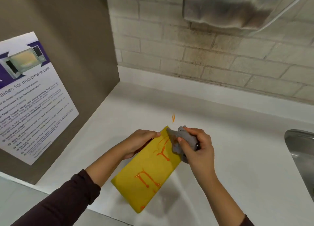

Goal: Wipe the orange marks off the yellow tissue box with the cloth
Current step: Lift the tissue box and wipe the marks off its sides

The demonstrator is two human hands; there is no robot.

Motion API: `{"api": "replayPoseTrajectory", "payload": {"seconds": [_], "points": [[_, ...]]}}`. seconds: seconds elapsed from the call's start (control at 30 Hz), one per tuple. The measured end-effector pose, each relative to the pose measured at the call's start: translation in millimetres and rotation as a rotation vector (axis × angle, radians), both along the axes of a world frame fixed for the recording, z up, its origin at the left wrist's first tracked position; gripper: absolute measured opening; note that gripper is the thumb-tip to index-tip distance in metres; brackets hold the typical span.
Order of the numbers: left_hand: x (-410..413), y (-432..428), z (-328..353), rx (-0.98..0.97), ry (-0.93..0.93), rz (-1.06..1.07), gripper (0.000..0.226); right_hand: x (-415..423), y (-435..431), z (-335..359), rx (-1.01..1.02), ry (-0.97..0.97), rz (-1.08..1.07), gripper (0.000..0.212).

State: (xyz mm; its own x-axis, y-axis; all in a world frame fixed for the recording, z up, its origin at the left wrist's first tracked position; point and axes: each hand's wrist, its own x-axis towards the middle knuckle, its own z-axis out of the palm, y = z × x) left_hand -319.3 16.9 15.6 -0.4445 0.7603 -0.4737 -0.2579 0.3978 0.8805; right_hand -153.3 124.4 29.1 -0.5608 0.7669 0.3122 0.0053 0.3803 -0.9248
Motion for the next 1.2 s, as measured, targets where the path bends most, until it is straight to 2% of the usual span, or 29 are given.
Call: {"api": "replayPoseTrajectory", "payload": {"seconds": [0.1,0.27,0.37,0.47,0.6,0.67,0.73,0.8,0.87,0.97,1.1,1.2], "points": [[3,0,-5,0.05,-0.038,0.018,0.032,-10,-1,-20,0.19,-0.073,-0.023,0.026],[3,-2,-6,0.086,0.003,0.03,0.03,-17,-11,-35,-0.011,-0.088,0.127,0.036],[1,-2,-6,0.095,-0.024,0.037,0.029,-21,-8,-34,0.044,-0.125,0.196,0.034],[0,0,-7,0.095,-0.073,0.057,0.029,-21,-9,-33,0.135,-0.158,0.268,0.041],[2,2,-12,0.094,-0.134,0.08,0.035,-3,0,-46,0.216,-0.193,0.387,0.036],[3,3,-14,0.096,-0.106,0.081,0.032,5,6,-49,0.208,-0.195,0.427,0.046],[6,4,-15,0.099,-0.073,0.09,0.029,6,5,-50,0.151,-0.182,0.383,0.055],[8,5,-17,0.102,-0.058,0.106,0.031,-1,0,-48,0.085,-0.191,0.285,0.046],[9,4,-18,0.105,-0.051,0.114,0.035,-8,-7,-45,0.093,-0.219,0.236,0.047],[9,5,-17,0.119,-0.065,0.122,0.034,-8,-16,-46,0.202,-0.242,0.317,0.052],[10,5,-16,0.111,-0.05,0.136,0.033,11,-6,-51,0.246,-0.223,0.452,0.05],[11,4,-14,0.112,-0.03,0.132,0.033,11,-2,-48,0.136,-0.167,0.338,0.058]]}}
